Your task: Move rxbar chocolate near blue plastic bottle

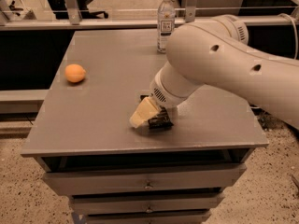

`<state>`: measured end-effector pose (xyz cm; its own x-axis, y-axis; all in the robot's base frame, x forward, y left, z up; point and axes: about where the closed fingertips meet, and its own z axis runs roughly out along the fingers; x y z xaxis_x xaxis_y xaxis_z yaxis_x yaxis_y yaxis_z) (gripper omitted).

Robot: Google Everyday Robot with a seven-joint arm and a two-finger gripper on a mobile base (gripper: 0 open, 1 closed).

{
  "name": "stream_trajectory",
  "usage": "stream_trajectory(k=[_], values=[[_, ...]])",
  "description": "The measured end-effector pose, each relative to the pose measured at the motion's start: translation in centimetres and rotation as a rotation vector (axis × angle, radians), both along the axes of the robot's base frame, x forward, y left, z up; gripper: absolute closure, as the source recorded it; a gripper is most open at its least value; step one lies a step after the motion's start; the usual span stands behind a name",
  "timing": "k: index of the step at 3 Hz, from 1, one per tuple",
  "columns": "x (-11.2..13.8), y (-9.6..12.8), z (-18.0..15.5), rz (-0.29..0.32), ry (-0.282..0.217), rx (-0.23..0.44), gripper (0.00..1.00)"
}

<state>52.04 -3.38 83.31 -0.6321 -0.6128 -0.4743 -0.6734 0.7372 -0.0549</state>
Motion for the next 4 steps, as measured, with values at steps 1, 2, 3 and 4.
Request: stream_trajectory(k=[1, 2, 3, 4], values=[[0.0, -0.6, -0.8, -0.013, 0.009, -0.008, 0.41], [0.2, -0.9, -0.5, -0.015, 0.005, -0.002, 0.65], [0.6, -0.9, 1.1, 0.013, 0.008, 0.022, 0.87], [1.0, -0.8, 3.5, 0.071, 0.005, 0.063, 1.00]])
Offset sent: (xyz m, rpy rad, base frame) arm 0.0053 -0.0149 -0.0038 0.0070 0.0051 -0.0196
